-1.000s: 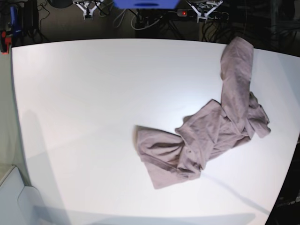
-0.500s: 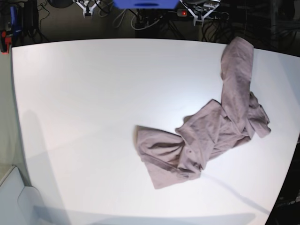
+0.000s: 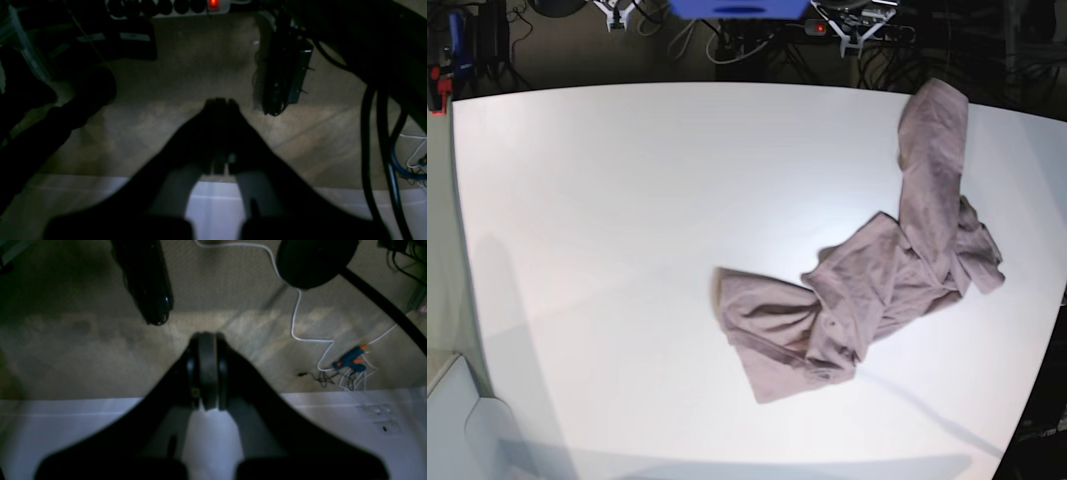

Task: Layout the t-shirt on the table in an organized manner, then fold the t-shirt properly

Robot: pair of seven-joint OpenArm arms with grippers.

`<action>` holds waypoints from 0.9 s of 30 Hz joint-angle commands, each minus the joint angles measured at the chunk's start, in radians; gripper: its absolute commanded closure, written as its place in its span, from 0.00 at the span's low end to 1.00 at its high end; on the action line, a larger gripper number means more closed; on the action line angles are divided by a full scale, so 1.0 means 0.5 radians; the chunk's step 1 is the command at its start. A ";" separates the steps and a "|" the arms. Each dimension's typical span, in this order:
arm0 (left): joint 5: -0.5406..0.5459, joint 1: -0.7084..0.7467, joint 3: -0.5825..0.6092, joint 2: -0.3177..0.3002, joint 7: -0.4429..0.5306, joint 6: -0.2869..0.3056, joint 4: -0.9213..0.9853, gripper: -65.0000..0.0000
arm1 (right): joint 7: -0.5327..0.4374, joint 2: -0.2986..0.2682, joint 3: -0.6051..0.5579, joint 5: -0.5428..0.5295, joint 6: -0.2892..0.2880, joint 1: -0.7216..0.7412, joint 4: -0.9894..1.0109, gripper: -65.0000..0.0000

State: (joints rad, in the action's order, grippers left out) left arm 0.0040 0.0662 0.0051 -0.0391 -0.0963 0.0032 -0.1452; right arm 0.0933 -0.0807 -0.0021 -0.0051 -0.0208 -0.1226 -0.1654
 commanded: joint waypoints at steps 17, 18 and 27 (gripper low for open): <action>0.003 0.032 0.004 -0.003 0.007 0.001 -0.003 1.00 | -0.016 -0.064 -0.007 0.006 0.034 -0.109 -0.024 1.00; 0.003 0.062 0.000 -0.006 0.016 0.001 -0.006 1.00 | -0.016 -0.070 -0.007 0.006 0.034 -0.134 -0.079 1.00; 0.009 0.670 -0.009 -0.080 0.010 0.001 -0.791 1.00 | 0.005 -0.187 -0.003 0.006 0.034 -0.775 -1.107 1.00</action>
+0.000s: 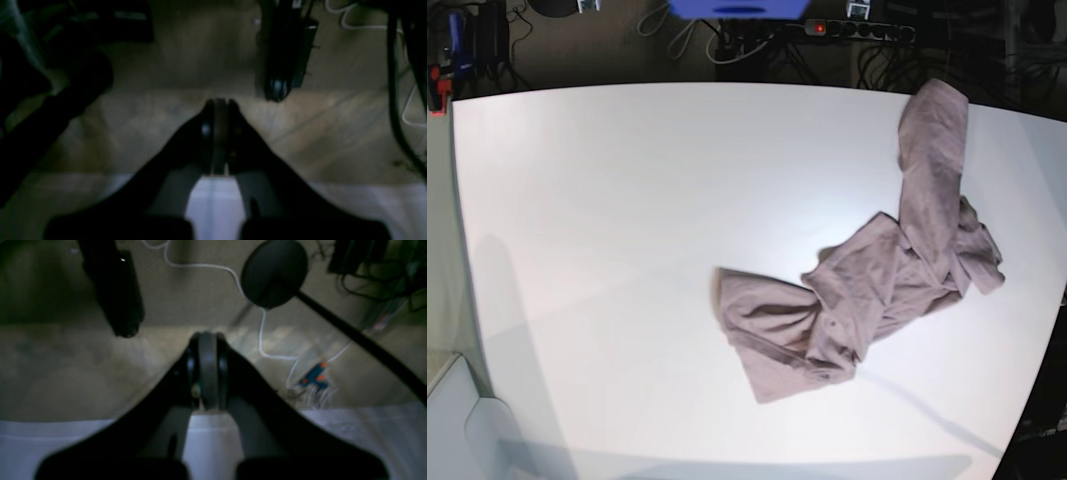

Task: Layout the t-shirt on the table in an organized manner, then fold the t-shirt properly

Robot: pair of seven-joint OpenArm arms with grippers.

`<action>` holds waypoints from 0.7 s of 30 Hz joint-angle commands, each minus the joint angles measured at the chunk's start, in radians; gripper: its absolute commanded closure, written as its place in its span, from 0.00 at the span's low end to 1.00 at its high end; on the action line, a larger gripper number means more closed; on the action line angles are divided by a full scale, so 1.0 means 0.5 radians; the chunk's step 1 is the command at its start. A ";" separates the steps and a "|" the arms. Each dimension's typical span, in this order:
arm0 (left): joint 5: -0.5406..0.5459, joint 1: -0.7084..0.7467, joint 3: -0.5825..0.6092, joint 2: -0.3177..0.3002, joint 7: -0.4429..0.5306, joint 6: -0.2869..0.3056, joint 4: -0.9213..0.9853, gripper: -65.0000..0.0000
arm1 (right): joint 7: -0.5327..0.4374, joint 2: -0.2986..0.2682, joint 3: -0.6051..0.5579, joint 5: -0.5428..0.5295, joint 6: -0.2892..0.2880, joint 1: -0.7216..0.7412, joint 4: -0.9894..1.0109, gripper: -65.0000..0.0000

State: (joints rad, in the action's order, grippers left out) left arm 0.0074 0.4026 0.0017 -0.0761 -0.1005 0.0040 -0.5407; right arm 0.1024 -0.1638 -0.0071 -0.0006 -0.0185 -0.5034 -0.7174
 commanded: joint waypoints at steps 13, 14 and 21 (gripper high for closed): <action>0.036 0.942 -0.143 -0.104 0.015 -0.003 -1.590 1.00 | -0.028 -0.229 0.049 -0.080 0.023 -0.726 -1.138 1.00; 0.066 0.985 -0.171 -0.101 0.015 -0.003 -1.676 1.00 | -0.022 -0.248 0.068 -0.145 0.023 -0.784 -1.234 1.00; 0.300 1.200 -0.238 -0.181 0.015 0.000 -2.139 1.00 | -0.013 -0.444 0.191 -0.660 0.023 -1.069 -1.804 1.00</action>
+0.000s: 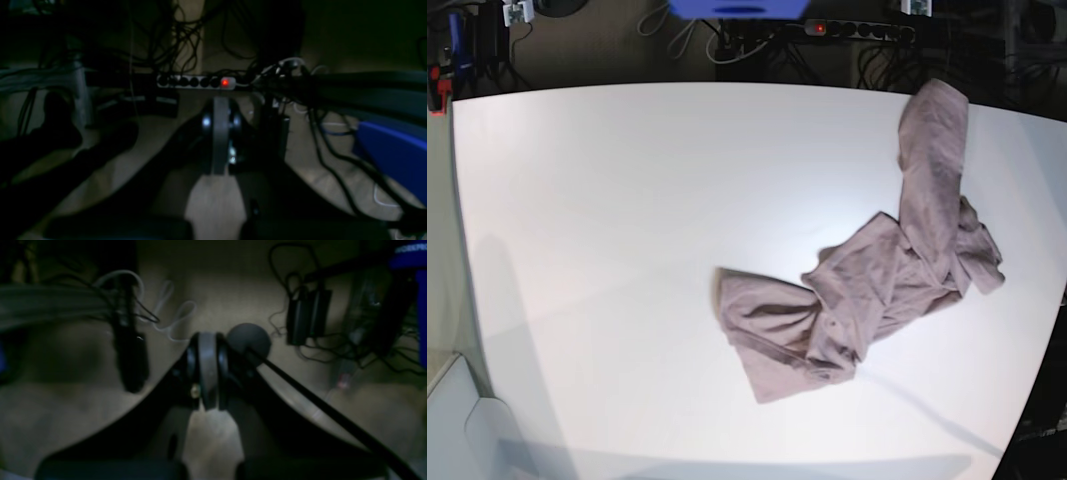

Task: Layout the t-shirt on the table in an organized manner, then fold the t-shirt properly

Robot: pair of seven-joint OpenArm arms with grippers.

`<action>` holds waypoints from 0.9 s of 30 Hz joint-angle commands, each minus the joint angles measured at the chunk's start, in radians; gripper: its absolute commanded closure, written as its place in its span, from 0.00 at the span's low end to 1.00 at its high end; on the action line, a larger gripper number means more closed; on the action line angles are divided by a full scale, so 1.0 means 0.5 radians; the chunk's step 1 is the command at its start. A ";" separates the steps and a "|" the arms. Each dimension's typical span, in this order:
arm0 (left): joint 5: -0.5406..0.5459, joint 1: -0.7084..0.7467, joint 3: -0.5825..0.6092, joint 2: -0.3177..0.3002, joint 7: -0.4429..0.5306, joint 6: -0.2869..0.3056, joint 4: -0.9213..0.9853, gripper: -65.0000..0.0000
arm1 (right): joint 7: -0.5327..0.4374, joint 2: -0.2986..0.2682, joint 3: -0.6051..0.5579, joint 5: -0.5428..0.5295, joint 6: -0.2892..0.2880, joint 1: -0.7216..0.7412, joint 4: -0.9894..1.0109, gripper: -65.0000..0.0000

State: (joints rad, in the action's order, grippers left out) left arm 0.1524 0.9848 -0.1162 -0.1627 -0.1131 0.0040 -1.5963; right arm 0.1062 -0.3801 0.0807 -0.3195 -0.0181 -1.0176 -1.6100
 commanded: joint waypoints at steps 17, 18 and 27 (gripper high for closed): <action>0.065 0.128 -0.045 0.063 -0.334 -0.013 -0.847 1.00 | 0.130 0.047 0.356 -0.145 0.022 -0.105 -0.844 1.00; 0.065 0.128 -0.098 0.100 -0.343 -0.003 -0.850 1.00 | 0.130 0.059 0.356 -0.145 0.022 -0.084 -0.844 1.00; 0.068 0.021 -0.306 0.235 -0.352 0.003 -0.860 0.53 | 0.127 0.071 0.353 -0.148 0.019 0.131 -0.844 0.74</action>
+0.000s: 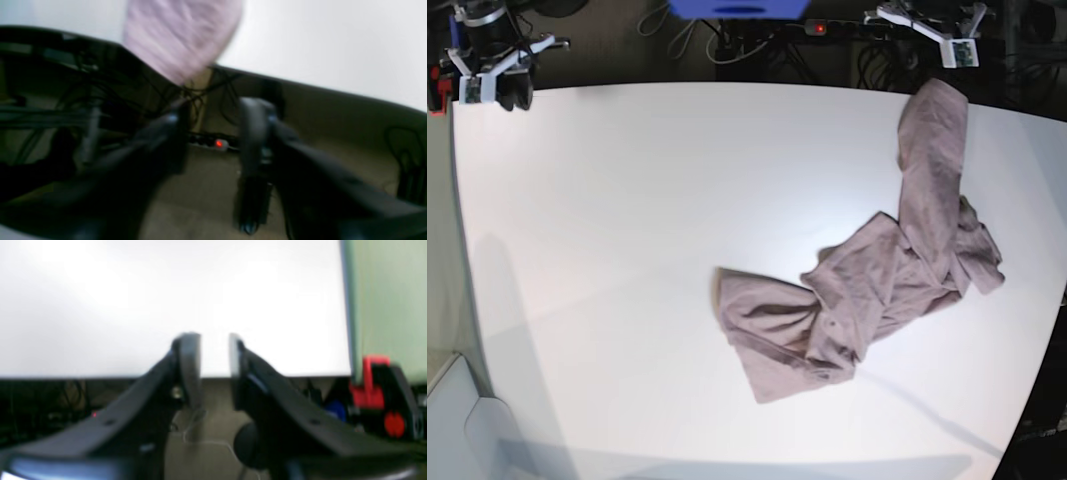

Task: Layout the t-shirt on the table in an organized manner, then fold the t-shirt properly
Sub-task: 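Lower the left gripper and pinch the shirt end nearest it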

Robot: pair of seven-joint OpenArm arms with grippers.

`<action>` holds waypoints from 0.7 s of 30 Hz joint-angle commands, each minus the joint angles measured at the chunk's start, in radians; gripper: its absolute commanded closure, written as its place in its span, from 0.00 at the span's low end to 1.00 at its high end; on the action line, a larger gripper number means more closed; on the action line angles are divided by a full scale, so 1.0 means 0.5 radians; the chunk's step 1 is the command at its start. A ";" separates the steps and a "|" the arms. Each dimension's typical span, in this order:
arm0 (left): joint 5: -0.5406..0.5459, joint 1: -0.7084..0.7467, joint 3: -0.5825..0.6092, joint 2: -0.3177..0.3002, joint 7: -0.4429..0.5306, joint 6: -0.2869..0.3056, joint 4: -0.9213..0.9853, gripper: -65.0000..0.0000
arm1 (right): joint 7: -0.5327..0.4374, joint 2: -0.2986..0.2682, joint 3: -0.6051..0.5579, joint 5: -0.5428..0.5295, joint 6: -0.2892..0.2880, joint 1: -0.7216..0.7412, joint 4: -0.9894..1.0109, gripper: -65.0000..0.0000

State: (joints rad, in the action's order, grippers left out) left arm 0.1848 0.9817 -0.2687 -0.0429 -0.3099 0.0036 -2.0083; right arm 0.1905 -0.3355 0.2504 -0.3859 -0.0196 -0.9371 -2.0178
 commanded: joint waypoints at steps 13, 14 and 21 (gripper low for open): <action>0.003 -0.406 -0.231 0.097 -0.385 0.003 -0.023 0.45 | 0.246 0.096 0.010 -0.015 -0.288 0.483 -0.032 0.65; 0.003 -0.449 -0.268 0.121 -0.431 0.003 -0.023 0.45 | 0.308 0.096 0.010 -0.015 -0.288 0.516 -0.032 0.65; 0.003 -0.704 -0.326 0.149 -0.689 0.003 -0.002 0.45 | 0.526 0.096 0.010 -0.015 -0.291 0.697 -0.029 0.65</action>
State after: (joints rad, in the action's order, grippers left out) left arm 0.1883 0.6182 -0.4294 0.0349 -0.6571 0.0063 -1.9991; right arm 0.4717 -0.2771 0.2497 -0.3908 -0.1596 -0.5854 -2.0159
